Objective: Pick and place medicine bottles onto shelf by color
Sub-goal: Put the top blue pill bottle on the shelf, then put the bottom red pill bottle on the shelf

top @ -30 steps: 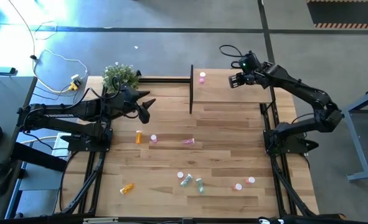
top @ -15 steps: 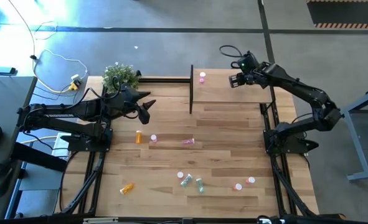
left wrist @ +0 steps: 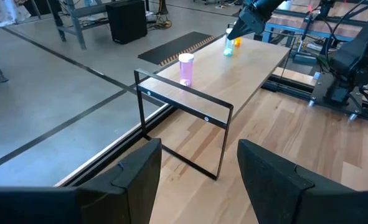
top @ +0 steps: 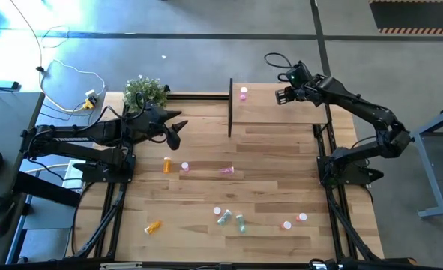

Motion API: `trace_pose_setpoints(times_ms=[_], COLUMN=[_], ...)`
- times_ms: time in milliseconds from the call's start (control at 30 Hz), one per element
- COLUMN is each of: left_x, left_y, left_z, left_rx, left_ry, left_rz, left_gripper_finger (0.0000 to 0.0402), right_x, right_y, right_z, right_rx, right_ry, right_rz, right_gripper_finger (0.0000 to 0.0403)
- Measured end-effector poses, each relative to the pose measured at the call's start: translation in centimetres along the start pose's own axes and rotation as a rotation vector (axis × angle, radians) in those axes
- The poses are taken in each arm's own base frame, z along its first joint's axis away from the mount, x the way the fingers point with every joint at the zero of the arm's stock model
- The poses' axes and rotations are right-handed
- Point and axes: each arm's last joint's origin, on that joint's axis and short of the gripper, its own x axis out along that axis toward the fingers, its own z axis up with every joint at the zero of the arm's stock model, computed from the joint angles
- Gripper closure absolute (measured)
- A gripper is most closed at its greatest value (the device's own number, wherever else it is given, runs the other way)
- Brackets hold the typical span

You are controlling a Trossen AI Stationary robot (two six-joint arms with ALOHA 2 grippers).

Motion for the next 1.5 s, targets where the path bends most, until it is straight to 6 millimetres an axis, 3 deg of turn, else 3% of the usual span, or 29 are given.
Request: trace_pose_setpoints(times_ms=[467, 800, 1000, 1500], left_x=[0.0, 0.0, 0.0, 0.0], left_y=[0.0, 0.0, 0.0, -0.1], left_z=[0.0, 0.0, 0.0, -0.4], left_rx=[0.000, 0.000, 0.000, -0.018], left_ry=[0.002, 0.003, 0.003, 0.054], left_rz=[-0.013, -0.015, -0.015, -0.070], left_gripper_finger=[0.0202, 0.0202, 0.0202, 0.0202], right_x=[0.0, 0.0, -0.1, -4.5], right_y=[0.1, 0.1, 0.1, -0.9], right_z=[0.0, 0.0, 0.1, 0.1], right_rx=[-0.026, -0.015, -0.010, 0.007], right_ry=[0.010, 0.013, -0.001, -0.177], right_rz=[0.027, 0.035, 0.040, 0.109], right_gripper_finger=[0.0263, 0.0221, 0.0215, 0.0215])
